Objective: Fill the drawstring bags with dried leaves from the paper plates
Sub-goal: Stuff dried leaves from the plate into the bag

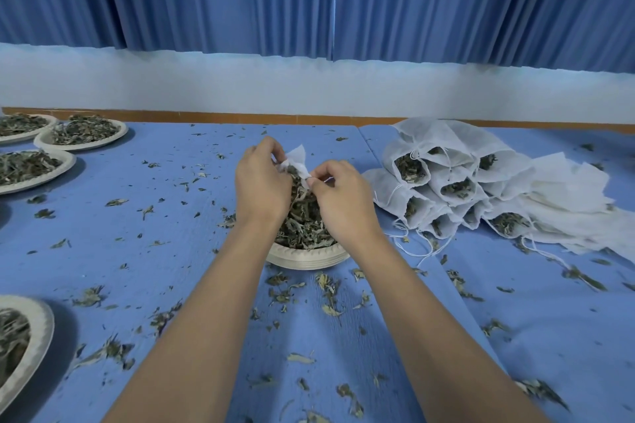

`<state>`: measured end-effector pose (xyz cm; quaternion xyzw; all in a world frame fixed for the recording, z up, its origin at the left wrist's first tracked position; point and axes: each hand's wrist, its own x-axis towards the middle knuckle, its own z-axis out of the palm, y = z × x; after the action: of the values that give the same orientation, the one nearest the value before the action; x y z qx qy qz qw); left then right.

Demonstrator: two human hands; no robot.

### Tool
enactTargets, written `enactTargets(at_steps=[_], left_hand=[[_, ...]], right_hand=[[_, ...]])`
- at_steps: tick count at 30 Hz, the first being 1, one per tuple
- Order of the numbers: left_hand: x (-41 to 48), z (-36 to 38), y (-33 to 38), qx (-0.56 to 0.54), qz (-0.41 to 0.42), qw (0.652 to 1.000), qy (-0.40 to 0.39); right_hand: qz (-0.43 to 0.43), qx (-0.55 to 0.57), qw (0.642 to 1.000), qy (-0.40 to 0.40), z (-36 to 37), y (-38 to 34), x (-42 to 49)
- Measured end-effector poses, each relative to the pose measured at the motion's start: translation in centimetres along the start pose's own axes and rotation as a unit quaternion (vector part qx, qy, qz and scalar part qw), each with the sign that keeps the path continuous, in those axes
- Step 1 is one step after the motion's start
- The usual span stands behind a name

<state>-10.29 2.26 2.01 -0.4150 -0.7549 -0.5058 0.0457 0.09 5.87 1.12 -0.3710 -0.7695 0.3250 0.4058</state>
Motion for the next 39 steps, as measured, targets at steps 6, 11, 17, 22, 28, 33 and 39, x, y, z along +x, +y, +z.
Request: enactTargets(at_steps=[6, 11, 17, 22, 28, 33, 39], left_hand=[[0.2, -0.3, 0.3, -0.031, -0.003, 0.999, -0.039], [0.0, -1.6, 0.0, -0.241, -0.101, 0.958, -0.119], [-0.9, -1.2, -1.0, -0.187, -0.094, 0.977, -0.033], [-0.7, -1.4, -1.4, -0.195, -0.117, 0.973, 0.037], [-0.6, -1.7, -1.5, -0.212, -0.128, 0.967, 0.055], [-0.6, -1.6, -1.7, -0.221, -0.138, 0.964, 0.055], [-0.7, -1.6, -1.5, -0.211, -0.13, 0.967, 0.051]], right_hand=[[0.036, 0.065, 0.997, 0.033, 0.0, 0.6, 0.2], [0.093, 0.16, 0.982, 0.032, -0.1, 1.0, 0.7], [0.122, 0.214, 0.969, 0.001, 0.1, 0.3, 0.4], [0.07, 0.057, 0.996, -0.022, -1.6, 0.0, 0.6], [-0.041, -0.117, 0.964, -0.236, -2.9, -1.2, -0.1], [-0.06, -0.223, 0.937, -0.262, -2.0, -0.2, -0.1], [-0.089, -0.267, 0.937, -0.208, -0.9, -0.1, -0.4]])
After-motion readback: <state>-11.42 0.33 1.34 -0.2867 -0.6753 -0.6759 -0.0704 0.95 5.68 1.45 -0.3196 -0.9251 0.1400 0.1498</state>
